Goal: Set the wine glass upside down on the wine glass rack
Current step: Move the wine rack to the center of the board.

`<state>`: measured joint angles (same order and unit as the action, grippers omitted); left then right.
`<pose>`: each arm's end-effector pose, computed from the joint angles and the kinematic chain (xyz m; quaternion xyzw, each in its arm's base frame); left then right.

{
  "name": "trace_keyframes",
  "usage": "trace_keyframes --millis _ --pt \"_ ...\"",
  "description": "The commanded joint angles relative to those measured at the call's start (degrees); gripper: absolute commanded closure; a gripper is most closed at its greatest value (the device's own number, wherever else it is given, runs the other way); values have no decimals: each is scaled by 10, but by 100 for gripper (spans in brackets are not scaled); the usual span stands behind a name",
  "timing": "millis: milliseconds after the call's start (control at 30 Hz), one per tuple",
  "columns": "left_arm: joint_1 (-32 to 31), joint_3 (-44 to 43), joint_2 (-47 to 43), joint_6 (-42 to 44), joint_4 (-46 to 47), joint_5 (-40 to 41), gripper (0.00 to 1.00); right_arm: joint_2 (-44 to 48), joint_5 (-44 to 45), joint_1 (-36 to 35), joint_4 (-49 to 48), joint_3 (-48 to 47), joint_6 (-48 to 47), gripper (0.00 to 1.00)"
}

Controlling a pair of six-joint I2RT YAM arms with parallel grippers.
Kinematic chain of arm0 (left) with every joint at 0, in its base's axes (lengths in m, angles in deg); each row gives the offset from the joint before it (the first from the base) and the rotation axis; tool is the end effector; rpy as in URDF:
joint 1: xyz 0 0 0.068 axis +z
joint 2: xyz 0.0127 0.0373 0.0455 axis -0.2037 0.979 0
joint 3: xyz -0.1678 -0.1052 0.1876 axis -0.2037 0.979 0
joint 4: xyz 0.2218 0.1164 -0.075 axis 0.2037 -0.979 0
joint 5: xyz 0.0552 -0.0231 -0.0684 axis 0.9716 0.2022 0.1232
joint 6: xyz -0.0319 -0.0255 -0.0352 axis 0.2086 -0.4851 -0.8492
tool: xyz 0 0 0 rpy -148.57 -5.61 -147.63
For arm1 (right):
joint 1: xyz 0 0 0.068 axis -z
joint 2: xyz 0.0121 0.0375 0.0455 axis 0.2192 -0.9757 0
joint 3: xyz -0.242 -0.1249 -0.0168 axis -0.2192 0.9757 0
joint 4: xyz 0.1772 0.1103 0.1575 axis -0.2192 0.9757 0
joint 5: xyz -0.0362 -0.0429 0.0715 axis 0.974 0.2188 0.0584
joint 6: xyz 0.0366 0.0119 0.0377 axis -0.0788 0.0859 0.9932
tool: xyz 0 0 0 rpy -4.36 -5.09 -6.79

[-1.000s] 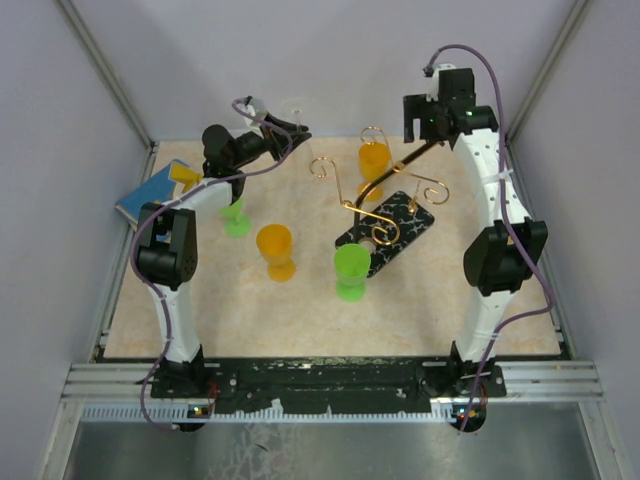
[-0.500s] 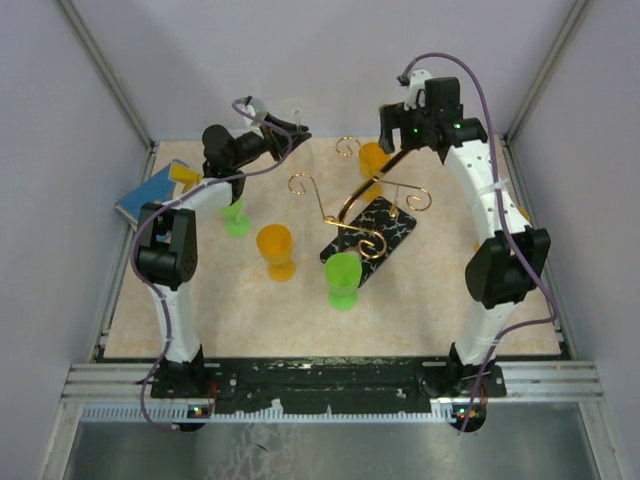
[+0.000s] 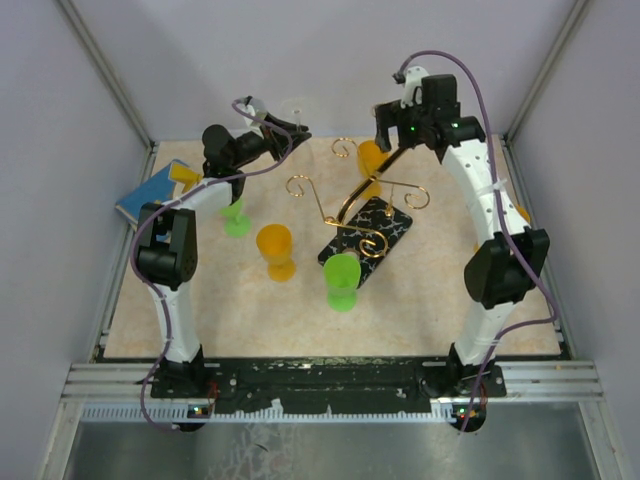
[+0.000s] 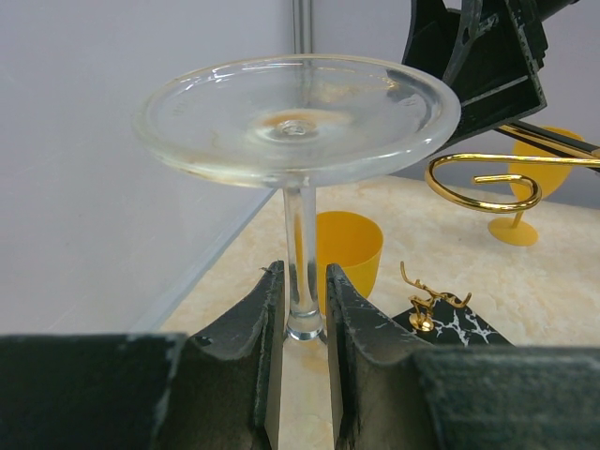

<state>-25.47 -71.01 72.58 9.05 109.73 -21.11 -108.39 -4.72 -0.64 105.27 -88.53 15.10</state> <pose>0.4487 -0.1385 0.3061 0.3661 0.4853 -0.4173 0.6756 0.4060 0.1026 0.3926 -0.1778 0.8528 0.1176 0.4767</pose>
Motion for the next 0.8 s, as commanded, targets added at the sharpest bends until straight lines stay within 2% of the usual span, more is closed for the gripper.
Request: trace_keyframes --millis 0,467,633,767 --pt "3 -14 -3 13 12 -4 100 6 45 -7 9 -75 14 1" --pt "7 -139 76 33 -29 -22 100 43 128 -7 -4 -96 31 1" --pt "7 -192 110 29 -31 -50 99 80 148 -7 -67 -61 43 1" --pt "5 -201 119 20 -25 -69 99 96 162 -7 -148 -40 41 1"
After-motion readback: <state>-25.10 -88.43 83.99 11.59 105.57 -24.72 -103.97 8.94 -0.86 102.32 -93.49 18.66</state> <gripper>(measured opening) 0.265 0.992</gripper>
